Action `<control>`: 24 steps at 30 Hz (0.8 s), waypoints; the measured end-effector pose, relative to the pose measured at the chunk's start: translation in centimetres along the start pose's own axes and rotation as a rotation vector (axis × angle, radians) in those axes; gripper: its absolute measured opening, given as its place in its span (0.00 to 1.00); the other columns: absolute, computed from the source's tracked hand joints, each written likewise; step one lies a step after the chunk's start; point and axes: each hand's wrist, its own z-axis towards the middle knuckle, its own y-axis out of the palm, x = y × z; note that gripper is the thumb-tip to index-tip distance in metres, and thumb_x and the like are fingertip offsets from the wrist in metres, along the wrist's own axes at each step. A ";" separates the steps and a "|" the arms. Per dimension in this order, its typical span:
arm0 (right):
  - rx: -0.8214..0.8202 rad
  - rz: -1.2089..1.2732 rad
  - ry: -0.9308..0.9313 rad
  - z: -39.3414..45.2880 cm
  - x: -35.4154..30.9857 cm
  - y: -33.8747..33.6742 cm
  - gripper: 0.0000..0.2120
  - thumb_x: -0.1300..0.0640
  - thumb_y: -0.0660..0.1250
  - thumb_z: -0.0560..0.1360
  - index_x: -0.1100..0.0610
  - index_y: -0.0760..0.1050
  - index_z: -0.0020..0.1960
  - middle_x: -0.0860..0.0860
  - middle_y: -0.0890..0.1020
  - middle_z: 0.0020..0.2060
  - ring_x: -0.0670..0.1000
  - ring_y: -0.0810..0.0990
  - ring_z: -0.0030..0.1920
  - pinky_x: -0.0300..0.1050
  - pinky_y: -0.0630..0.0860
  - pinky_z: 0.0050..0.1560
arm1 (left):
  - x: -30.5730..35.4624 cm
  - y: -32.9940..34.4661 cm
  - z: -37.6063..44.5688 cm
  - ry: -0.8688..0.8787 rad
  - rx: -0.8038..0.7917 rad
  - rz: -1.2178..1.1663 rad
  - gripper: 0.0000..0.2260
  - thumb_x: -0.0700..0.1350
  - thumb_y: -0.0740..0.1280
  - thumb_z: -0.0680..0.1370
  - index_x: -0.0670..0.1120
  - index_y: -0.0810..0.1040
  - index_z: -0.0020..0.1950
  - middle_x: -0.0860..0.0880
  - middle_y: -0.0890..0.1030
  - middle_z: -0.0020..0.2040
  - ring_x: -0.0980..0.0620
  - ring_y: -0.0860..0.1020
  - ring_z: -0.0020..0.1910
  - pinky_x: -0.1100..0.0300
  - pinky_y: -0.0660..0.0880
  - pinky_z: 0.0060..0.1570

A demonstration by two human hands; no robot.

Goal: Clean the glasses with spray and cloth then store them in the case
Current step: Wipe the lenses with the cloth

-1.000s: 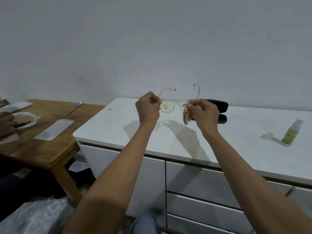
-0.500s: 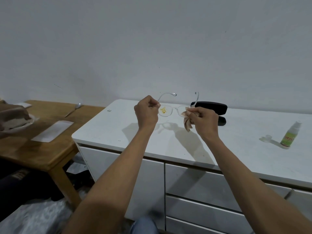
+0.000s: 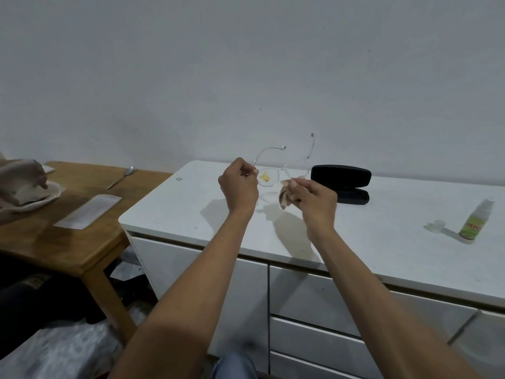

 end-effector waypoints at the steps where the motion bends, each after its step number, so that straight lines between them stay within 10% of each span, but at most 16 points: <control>1: -0.002 0.053 0.032 -0.2 0.2 0.8 0.05 0.66 0.71 0.77 0.66 0.85 0.46 0.61 0.79 0.31 0.58 0.78 0.31 0.51 0.80 0.42 | 0.1 0.1 -0.2 0.010 -0.004 0.000 0.18 0.33 0.72 0.72 0.53 0.73 0.31 0.49 0.82 0.32 0.43 0.83 0.35 0.44 0.81 0.41; 13: 0.370 0.106 0.065 1.1 0.4 6.1 0.08 0.61 0.77 0.75 0.59 0.87 0.54 0.53 0.89 0.46 0.53 0.88 0.49 0.46 0.84 0.54 | 2.4 0.2 -2.3 0.159 -0.099 -0.035 0.05 0.28 0.67 0.72 0.36 0.77 0.39 0.44 0.81 0.31 0.50 0.81 0.30 0.62 0.79 0.33; 18: 0.234 0.044 0.082 1.6 -0.1 5.8 0.07 0.64 0.77 0.73 0.60 0.88 0.52 0.49 0.88 0.42 0.49 0.88 0.45 0.42 0.84 0.52 | 2.8 -0.1 -2.0 0.111 -0.060 -0.067 0.05 0.27 0.66 0.72 0.35 0.77 0.38 0.45 0.80 0.30 0.51 0.78 0.28 0.71 0.72 0.29; 24: -0.122 -0.053 0.129 0.9 -0.8 3.7 0.03 0.68 0.73 0.75 0.65 0.85 0.42 0.61 0.83 0.30 0.59 0.80 0.29 0.44 0.82 0.40 | 1.1 -0.9 -0.8 0.088 -0.086 -0.027 0.05 0.31 0.72 0.71 0.38 0.79 0.37 0.43 0.83 0.34 0.44 0.82 0.36 0.54 0.81 0.38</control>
